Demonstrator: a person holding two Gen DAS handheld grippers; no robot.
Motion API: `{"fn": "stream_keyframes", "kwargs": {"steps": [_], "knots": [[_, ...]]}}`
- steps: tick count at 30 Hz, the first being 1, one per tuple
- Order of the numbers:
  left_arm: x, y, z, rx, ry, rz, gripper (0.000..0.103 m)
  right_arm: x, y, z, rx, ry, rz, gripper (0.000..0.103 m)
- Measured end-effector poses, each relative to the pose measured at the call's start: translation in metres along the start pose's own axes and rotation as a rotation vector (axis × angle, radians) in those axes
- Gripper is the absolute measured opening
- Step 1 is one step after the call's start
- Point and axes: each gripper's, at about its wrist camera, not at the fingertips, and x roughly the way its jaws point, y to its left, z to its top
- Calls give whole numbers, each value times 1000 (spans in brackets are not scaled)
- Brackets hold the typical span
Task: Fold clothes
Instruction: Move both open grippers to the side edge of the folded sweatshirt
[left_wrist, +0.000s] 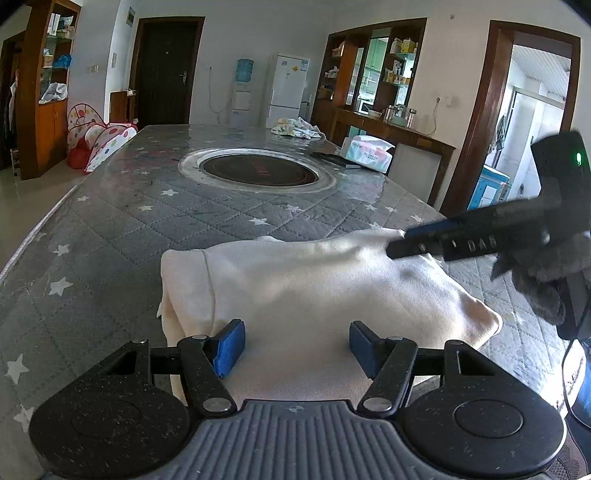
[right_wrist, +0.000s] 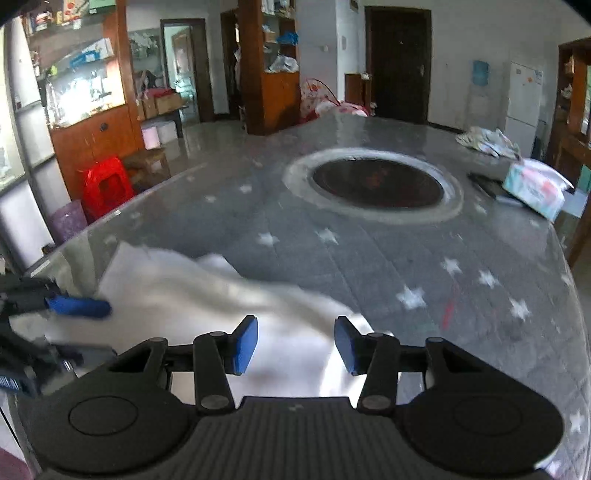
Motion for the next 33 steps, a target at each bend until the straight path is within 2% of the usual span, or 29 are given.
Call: {"fn": "stream_keyframes", "kwargs": {"steps": [8, 11, 15, 18, 25, 33], "knots": [[0, 1, 0, -4, -3, -6, 67, 48, 23, 21, -39, 49, -28, 46], [-1, 2, 1, -10, -4, -11, 67, 54, 25, 21, -58, 62, -37, 46], [-6, 4, 3, -30, -4, -18, 67, 38, 27, 23, -69, 28, -26, 46], [-14, 11, 7, -50, -23, 6, 68, 19, 33, 21, -100, 3, -14, 46], [-26, 34, 17, -134, -42, 73, 76, -15, 62, -1, -242, -6, 51, 47], [-25, 41, 21, -191, -13, 116, 91, -31, 107, -31, -343, 10, 152, 48]]}}
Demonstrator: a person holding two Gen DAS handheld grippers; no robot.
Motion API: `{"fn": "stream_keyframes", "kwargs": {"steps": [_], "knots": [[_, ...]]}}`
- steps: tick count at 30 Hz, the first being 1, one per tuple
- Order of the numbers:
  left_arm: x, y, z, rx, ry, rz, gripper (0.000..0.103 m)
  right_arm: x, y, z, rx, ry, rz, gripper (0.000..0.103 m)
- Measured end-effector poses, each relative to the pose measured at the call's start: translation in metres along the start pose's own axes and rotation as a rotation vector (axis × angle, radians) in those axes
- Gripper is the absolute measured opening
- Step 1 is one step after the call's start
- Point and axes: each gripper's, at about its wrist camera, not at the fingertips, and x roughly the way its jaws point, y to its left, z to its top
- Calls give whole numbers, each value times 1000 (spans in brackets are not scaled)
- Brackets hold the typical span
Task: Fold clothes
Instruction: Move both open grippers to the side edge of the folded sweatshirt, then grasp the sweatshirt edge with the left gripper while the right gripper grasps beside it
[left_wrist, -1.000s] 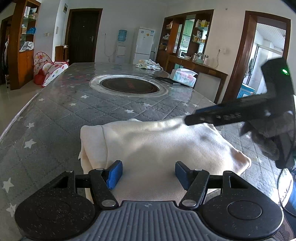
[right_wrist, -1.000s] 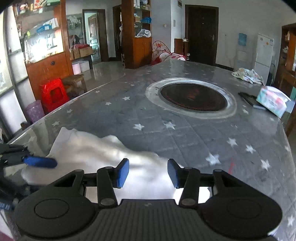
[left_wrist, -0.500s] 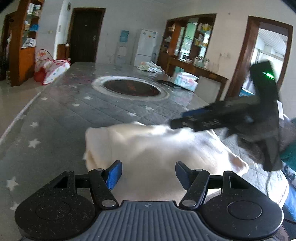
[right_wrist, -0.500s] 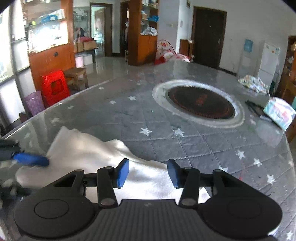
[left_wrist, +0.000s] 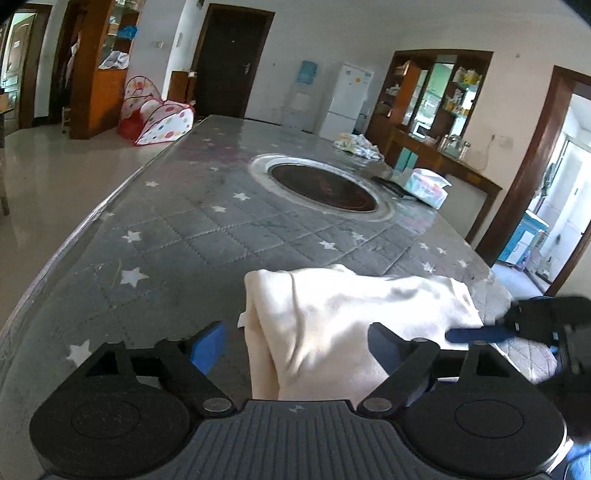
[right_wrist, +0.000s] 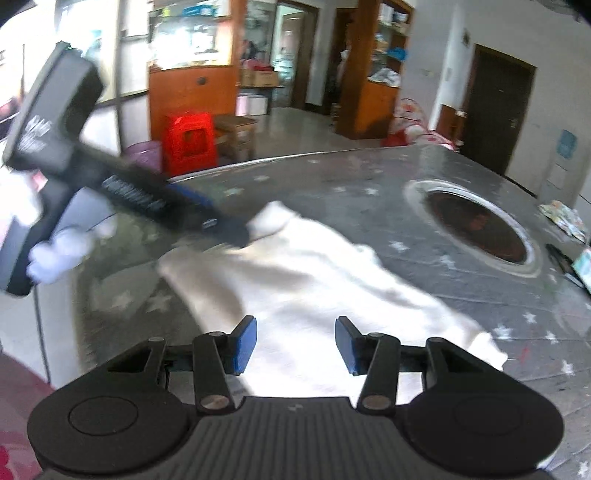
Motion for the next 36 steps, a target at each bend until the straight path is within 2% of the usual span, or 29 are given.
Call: {"fn": "stream_keyframes", "kwargs": {"steps": [7, 14, 18, 25, 31, 36], "knots": [[-4, -6, 0, 18, -4, 46, 103, 0, 27, -11, -20, 9, 28, 53], [-11, -11, -1, 9, -50, 42, 103, -6, 32, -16, 4, 4, 34, 60], [-13, -12, 1, 3, -55, 63, 103, -9, 36, -17, 12, -4, 36, 72], [-19, -1, 4, -24, -60, 105, 103, -8, 43, -12, -5, -21, 33, 72], [-16, 18, 6, -105, -26, 148, 103, -1, 57, 1, -80, -37, 27, 69], [-16, 32, 5, -168, -15, 128, 103, 12, 72, 12, -161, -30, 12, 63]]}}
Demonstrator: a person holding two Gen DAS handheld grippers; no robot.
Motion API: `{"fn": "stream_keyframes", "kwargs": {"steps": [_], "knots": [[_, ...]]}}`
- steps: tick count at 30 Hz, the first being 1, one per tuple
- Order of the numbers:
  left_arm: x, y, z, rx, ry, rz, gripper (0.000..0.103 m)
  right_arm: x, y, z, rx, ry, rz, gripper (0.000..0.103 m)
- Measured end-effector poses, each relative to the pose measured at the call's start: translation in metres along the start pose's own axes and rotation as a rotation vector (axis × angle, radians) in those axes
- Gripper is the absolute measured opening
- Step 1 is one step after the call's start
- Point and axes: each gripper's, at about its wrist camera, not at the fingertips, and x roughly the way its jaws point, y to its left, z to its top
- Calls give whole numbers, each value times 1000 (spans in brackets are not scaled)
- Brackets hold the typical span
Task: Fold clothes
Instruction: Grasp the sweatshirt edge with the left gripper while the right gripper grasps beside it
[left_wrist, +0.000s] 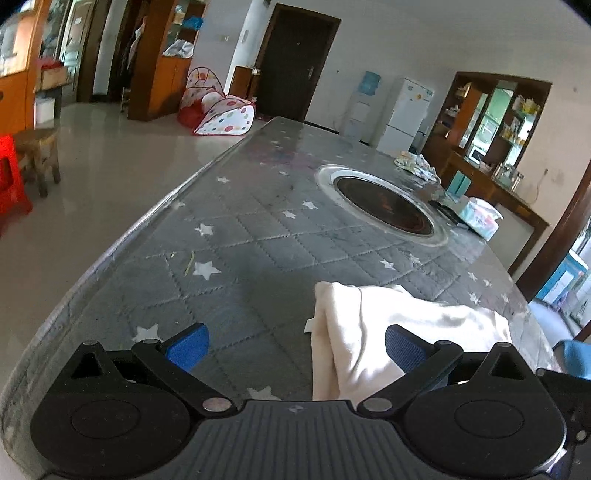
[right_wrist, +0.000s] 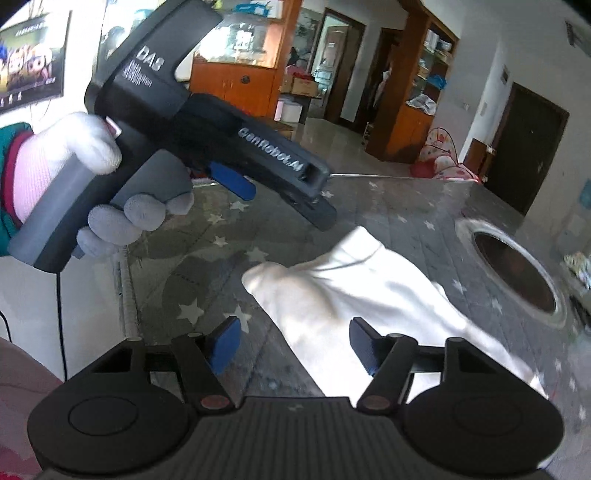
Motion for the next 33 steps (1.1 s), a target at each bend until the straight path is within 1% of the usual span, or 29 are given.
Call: {"fn": "stream_keyframes", "kwargs": {"steps": [3, 5, 8, 10, 11, 12, 13, 14, 15, 16, 21, 24, 30, 31, 32, 33], "knots": [[1, 4, 1, -32, 12, -30, 103, 10, 7, 6, -52, 9, -8, 61], [2, 7, 2, -68, 26, -57, 103, 18, 12, 10, -92, 12, -16, 60], [4, 14, 3, -130, 47, -103, 103, 30, 20, 14, -153, 15, -39, 56], [6, 18, 3, -170, 63, -136, 103, 38, 24, 15, -188, 17, -61, 49], [7, 20, 3, -188, 70, -147, 103, 40, 24, 16, -193, 19, -66, 47], [8, 21, 3, -205, 76, -156, 103, 41, 24, 16, -193, 20, -70, 42], [9, 23, 2, -221, 83, -165, 103, 42, 22, 16, -182, 17, -71, 36], [9, 24, 2, -238, 88, -171, 103, 41, 19, 17, -169, 12, -70, 31], [10, 26, 1, -262, 93, -182, 103, 39, 15, 17, -147, 5, -66, 22], [11, 27, 1, -286, 99, -192, 103, 37, 11, 18, -119, -3, -56, 17], [17, 28, 1, -385, 131, -260, 102, 23, -14, 21, 30, -41, 0, 12], [23, 27, -2, -443, 160, -295, 101, 13, -28, 22, 105, -63, 32, 11], [43, 25, -12, -571, 232, -378, 90, -3, -44, 19, 192, -101, 71, 10], [47, 24, -14, -588, 245, -390, 85, -4, -44, 18, 194, -104, 76, 10], [50, 23, -16, -604, 258, -403, 79, -4, -45, 17, 194, -106, 82, 10], [54, 22, -18, -612, 268, -411, 75, -4, -45, 16, 193, -108, 87, 10]]}}
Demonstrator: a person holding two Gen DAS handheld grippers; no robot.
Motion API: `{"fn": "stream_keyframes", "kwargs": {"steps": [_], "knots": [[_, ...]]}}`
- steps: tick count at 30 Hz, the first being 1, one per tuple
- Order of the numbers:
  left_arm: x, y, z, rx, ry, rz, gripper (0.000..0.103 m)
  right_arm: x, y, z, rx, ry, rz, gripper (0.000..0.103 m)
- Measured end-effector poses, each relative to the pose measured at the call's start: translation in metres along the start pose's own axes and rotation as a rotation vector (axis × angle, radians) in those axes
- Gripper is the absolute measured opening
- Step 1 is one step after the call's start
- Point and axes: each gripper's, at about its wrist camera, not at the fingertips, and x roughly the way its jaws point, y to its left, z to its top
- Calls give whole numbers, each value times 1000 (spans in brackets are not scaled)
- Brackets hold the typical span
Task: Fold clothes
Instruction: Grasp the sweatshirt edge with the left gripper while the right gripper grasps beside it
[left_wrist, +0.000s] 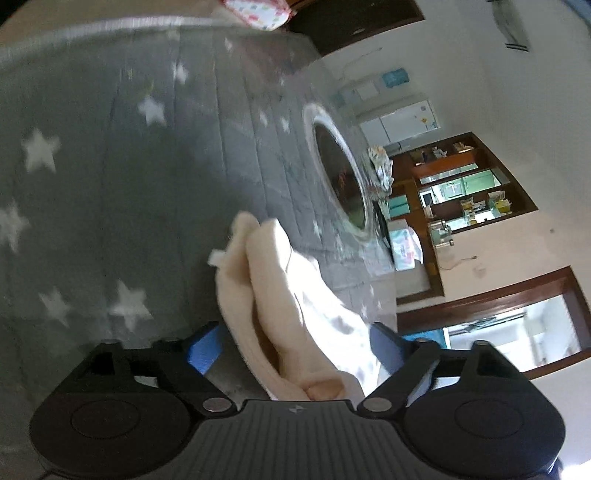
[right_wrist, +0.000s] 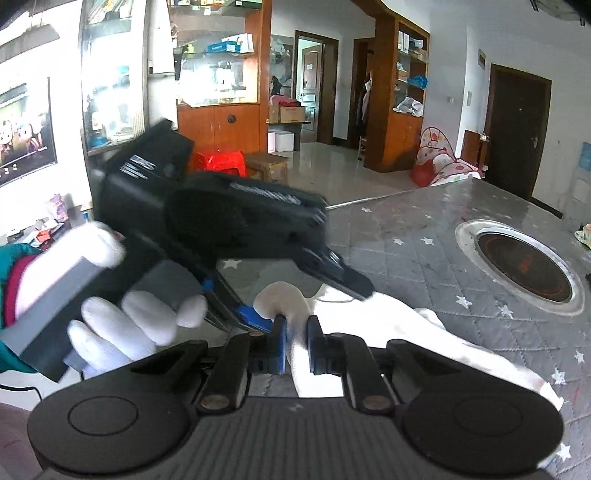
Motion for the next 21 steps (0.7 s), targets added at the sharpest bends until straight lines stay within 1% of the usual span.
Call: {"fn": "stream_keyframes", "kwargs": {"steps": [2, 3, 5, 6, 7, 8, 9, 12, 14, 15, 17, 21], "knots": [[6, 2, -1, -9, 17, -2, 54, 1, 1, -2, -3, 2, 10, 10], [9, 3, -2, -10, 23, 4, 50, 1, 1, -4, -6, 3, 13, 10], [11, 6, -3, -7, 30, 18, 32, 1, 2, -6, -9, 1, 16, 11], [12, 7, -4, -4, 31, 25, 30, 1, 2, -8, -7, 0, 18, 12], [12, 8, -4, 0, 30, 32, 23, -1, 0, -9, 5, -2, 23, 14], [11, 8, -4, 3, 30, 38, 20, -3, -1, -11, 17, -4, 28, 15], [11, 8, -4, 7, 30, 42, 20, -5, -3, -13, 28, -7, 30, 19], [9, 9, -6, 24, 29, 47, 20, -16, -16, -20, 72, -17, 3, 21], [8, 7, -8, 38, 27, 54, 20, -24, -30, -26, 114, -15, -35, 28], [8, 6, -9, 45, 25, 57, 20, -28, -38, -30, 132, -14, -66, 30], [7, 5, -10, 56, 22, 61, 20, -35, -58, -36, 175, -4, -131, 31], [5, 3, -14, 83, 14, 73, 20, -47, -101, -53, 294, 17, -247, 36]]}}
